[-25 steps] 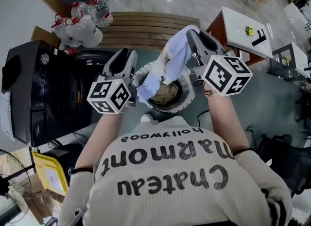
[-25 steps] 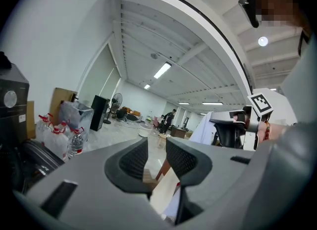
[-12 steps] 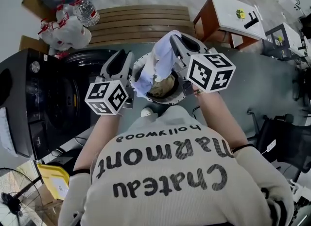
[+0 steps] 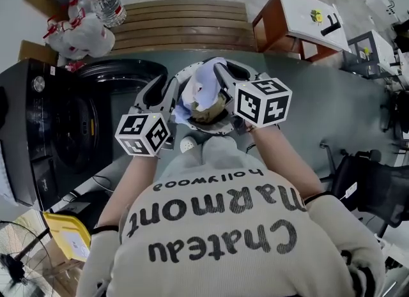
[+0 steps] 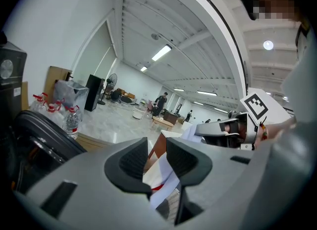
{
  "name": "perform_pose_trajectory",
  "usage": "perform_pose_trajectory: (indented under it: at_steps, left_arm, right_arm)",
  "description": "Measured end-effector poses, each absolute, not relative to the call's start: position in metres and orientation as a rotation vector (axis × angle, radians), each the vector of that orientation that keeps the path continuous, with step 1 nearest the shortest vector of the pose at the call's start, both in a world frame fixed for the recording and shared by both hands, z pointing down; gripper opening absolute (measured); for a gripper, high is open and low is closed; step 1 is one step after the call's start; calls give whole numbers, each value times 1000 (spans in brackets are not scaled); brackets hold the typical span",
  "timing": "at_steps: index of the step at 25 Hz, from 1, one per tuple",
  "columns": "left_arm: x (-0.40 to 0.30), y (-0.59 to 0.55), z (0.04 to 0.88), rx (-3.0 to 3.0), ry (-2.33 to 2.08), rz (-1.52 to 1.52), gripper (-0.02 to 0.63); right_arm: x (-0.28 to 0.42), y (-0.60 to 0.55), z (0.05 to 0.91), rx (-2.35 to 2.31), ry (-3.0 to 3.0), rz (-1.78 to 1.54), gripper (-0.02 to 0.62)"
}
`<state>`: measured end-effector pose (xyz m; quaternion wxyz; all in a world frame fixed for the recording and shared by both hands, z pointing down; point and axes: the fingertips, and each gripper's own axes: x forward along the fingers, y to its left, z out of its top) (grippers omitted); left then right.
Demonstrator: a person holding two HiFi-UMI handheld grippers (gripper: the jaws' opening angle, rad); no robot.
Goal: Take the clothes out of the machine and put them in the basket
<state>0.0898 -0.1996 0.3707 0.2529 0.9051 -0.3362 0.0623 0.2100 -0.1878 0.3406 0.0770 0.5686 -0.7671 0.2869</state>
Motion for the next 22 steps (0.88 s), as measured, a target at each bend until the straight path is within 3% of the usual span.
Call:
perform_pose_trajectory:
  at_steps: [22]
  left_arm:
    - [93, -170, 502, 2203, -966, 448, 114]
  right_arm:
    - [213, -171, 509, 1310, -2117, 1113, 38]
